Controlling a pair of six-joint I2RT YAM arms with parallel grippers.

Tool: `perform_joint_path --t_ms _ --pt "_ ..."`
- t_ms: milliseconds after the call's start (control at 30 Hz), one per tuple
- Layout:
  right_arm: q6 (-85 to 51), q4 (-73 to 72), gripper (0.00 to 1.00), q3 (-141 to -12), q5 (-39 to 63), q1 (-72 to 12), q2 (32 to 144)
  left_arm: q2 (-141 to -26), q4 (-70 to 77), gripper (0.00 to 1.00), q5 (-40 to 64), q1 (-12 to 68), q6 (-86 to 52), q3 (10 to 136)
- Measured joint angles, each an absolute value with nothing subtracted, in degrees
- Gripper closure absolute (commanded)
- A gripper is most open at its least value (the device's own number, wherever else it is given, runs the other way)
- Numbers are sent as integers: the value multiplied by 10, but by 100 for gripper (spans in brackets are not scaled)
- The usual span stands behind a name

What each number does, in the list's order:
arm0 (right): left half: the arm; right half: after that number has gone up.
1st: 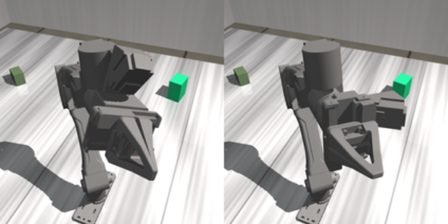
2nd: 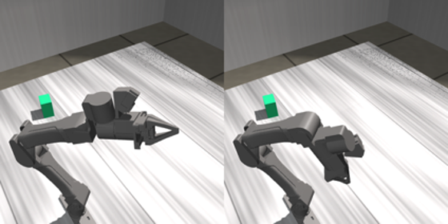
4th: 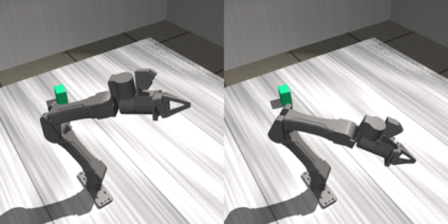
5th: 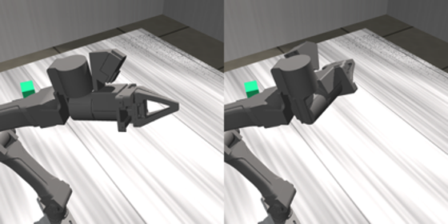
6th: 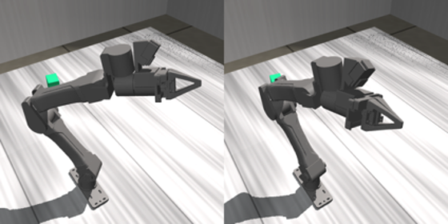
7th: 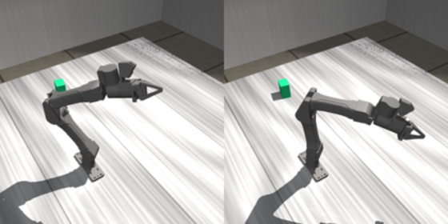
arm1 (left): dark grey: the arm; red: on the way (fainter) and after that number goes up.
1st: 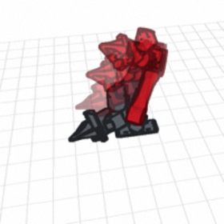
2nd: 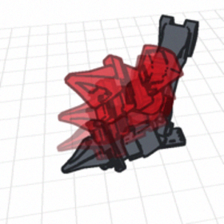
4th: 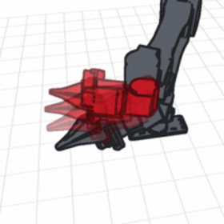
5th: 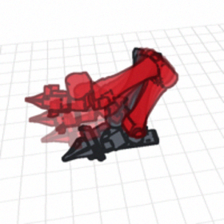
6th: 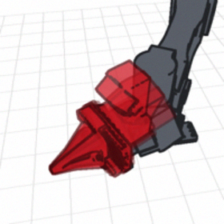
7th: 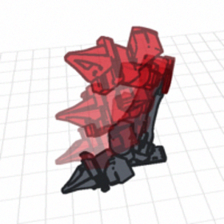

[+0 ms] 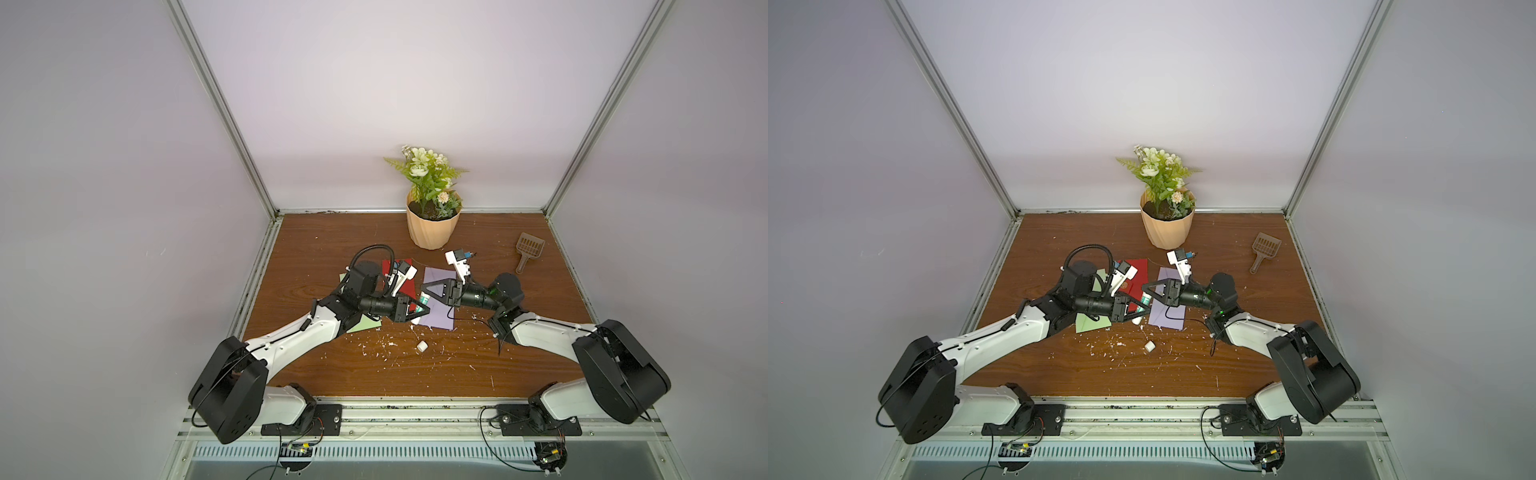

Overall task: Seal the envelope with a glue stick
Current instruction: Screw the glue stick.

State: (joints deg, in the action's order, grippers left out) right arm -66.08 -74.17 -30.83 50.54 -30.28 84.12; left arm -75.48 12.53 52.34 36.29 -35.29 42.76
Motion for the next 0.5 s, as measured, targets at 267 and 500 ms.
perform_joint_path --t_ms 267,500 --pt "-793 -900 64 -305 558 -304 904 -746 172 90 568 356 -382 404" --pt "-767 -823 56 -315 542 -307 889 -741 57 90 481 355 -297 463"
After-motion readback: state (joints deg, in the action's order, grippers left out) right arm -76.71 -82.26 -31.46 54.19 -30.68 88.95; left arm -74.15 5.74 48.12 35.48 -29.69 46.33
